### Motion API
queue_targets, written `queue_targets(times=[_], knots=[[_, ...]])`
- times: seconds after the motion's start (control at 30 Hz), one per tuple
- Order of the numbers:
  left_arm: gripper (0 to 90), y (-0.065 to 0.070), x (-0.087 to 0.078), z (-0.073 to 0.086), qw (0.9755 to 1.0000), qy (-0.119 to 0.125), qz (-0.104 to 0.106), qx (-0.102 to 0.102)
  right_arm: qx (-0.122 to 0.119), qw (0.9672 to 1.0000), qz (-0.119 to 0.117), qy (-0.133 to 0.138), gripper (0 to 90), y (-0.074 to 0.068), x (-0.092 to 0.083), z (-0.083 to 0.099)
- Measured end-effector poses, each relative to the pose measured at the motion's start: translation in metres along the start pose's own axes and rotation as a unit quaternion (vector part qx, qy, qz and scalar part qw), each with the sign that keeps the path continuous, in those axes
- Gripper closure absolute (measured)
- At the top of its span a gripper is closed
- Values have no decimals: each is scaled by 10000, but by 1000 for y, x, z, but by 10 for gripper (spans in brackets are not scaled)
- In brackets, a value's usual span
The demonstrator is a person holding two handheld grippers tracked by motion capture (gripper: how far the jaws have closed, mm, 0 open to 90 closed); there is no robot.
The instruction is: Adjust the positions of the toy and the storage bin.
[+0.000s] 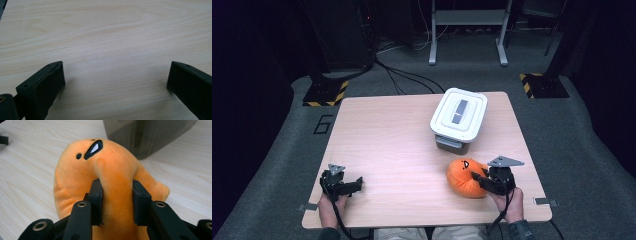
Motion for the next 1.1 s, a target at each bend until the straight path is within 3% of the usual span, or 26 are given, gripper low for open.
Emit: queue_targets(times=[0.1, 0.17, 0.33, 0.37, 0.43, 0.53, 0.6, 0.63, 0.73, 0.77, 0.8, 0.87, 0.93, 1.0, 1.1], knots=[[11, 0, 0, 0, 10000, -7, -3, 2, 30, 9995, 284, 95, 665, 4, -7, -2], [11, 0, 0, 0, 10000, 3, -2, 3, 59, 9994, 321, 122, 664, 6, -8, -2], [11, 0, 0, 0, 10000, 1, -2, 14, 298, 9973, 650, 184, 660, 24, -17, 0], [11, 0, 0, 0, 10000, -1, -2, 13, 409, 9955, 826, 200, 654, 32, -22, 1], [11, 0, 0, 0, 10000, -2, 2, 3, 465, 9944, 920, 225, 650, 36, -23, 2], [11, 0, 0, 0, 10000, -4, 0, 2, 724, 9897, 1223, 184, 633, 53, -28, 7], [11, 0, 0, 0, 10000, -8, 2, 1, 737, 9889, 1281, 164, 624, 56, -28, 9], [11, 0, 0, 0, 10000, 0, 5, -3, 560, 9884, 1414, 28, 593, 60, -26, 14], [11, 0, 0, 0, 10000, 14, -6, -6, 416, 9892, 1409, -2, 544, 62, -26, 16], [11, 0, 0, 0, 10000, 15, -3, -7, 106, 9902, 1388, -129, 487, 64, -25, 16], [12, 0, 0, 0, 10000, 15, -3, -7, 106, 9902, 1388, -129, 487, 64, -25, 16], [11, 0, 0, 0, 10000, 17, -1, -30, -199, 9899, 1382, -259, 419, 68, -23, 14], [12, 0, 0, 0, 10000, 26, -4, -27, -294, 9891, 1418, -268, 365, 73, -21, 11], [11, 0, 0, 0, 10000, 26, -3, -28, -330, 9907, 1268, -357, 257, 77, -16, 10], [13, 0, 0, 0, 10000, 13, 10, -35, -267, 9946, 834, -560, 195, 81, -5, 11]])
Point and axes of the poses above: each handheld gripper's, and its own axes: x roughly forward along the jaws, z roughly out of its underside, y roughly to its right, the point moved 7 cm from there along x, roughly forward along the jaws, and after that the axes turned 13 degrees about z, right-handed, at the moved point
